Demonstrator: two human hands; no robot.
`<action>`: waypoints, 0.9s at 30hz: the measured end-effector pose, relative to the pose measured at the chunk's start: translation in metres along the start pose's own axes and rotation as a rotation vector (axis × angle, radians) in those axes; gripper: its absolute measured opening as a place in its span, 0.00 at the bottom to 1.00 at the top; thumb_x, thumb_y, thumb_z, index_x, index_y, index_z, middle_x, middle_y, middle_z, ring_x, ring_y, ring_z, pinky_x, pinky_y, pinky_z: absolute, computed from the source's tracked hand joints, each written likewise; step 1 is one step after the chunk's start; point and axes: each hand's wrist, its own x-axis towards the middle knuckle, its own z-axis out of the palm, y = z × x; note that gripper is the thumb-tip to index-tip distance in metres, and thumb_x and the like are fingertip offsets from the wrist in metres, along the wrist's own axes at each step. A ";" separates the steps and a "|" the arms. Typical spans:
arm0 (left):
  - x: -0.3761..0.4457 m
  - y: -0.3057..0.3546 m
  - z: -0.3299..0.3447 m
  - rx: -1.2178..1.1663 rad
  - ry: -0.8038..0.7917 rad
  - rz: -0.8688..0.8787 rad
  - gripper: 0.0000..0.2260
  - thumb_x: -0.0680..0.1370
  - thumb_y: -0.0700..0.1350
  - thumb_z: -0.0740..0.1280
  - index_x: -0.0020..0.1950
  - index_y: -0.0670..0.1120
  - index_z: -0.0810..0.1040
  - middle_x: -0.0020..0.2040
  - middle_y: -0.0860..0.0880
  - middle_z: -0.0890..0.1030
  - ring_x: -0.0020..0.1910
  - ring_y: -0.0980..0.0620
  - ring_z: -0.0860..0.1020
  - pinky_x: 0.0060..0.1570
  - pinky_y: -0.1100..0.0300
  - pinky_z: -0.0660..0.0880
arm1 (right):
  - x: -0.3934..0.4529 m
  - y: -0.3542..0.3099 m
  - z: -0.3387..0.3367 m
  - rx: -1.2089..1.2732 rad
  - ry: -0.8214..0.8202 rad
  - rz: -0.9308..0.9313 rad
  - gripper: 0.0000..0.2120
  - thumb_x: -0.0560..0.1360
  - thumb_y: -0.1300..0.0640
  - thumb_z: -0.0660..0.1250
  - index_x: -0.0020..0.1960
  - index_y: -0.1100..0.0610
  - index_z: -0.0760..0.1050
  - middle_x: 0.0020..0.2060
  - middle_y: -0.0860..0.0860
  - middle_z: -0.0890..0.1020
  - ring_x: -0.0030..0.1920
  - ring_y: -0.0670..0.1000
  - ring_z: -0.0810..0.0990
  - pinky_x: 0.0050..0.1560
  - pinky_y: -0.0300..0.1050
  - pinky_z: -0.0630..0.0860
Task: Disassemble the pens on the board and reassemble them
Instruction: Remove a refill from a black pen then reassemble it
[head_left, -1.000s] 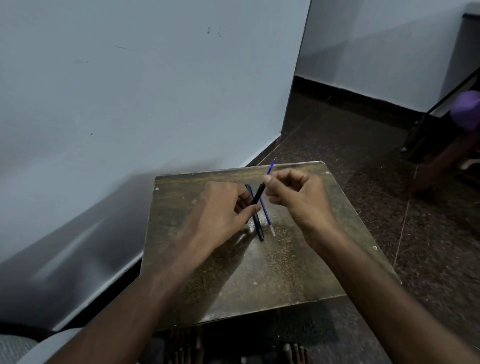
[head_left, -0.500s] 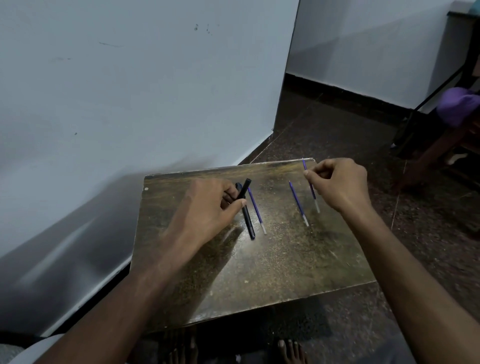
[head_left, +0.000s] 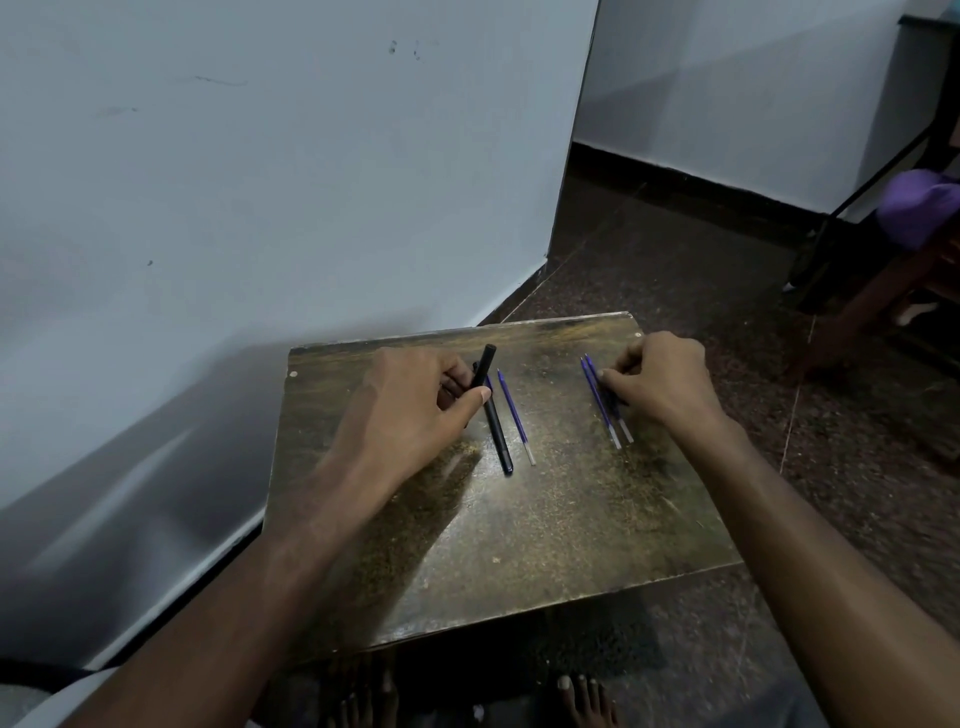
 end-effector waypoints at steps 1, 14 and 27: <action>0.000 0.000 0.000 0.000 0.001 -0.003 0.06 0.79 0.57 0.77 0.50 0.56 0.88 0.36 0.66 0.79 0.36 0.71 0.80 0.34 0.80 0.70 | 0.000 -0.001 -0.001 0.000 -0.010 0.003 0.14 0.78 0.54 0.78 0.35 0.50 0.82 0.29 0.47 0.83 0.35 0.44 0.82 0.46 0.40 0.74; 0.001 -0.005 0.001 -0.002 0.001 -0.065 0.06 0.78 0.57 0.77 0.48 0.56 0.87 0.34 0.67 0.77 0.34 0.71 0.78 0.34 0.83 0.71 | -0.023 -0.052 0.031 0.066 -0.133 -0.202 0.05 0.76 0.54 0.82 0.43 0.52 0.87 0.31 0.41 0.84 0.30 0.36 0.81 0.27 0.23 0.70; 0.002 -0.004 -0.005 0.014 -0.004 -0.093 0.07 0.79 0.59 0.76 0.45 0.59 0.84 0.36 0.64 0.82 0.37 0.68 0.80 0.41 0.64 0.81 | -0.022 -0.057 0.036 -0.007 -0.143 -0.144 0.06 0.75 0.61 0.80 0.40 0.56 0.87 0.34 0.50 0.87 0.35 0.44 0.85 0.31 0.30 0.74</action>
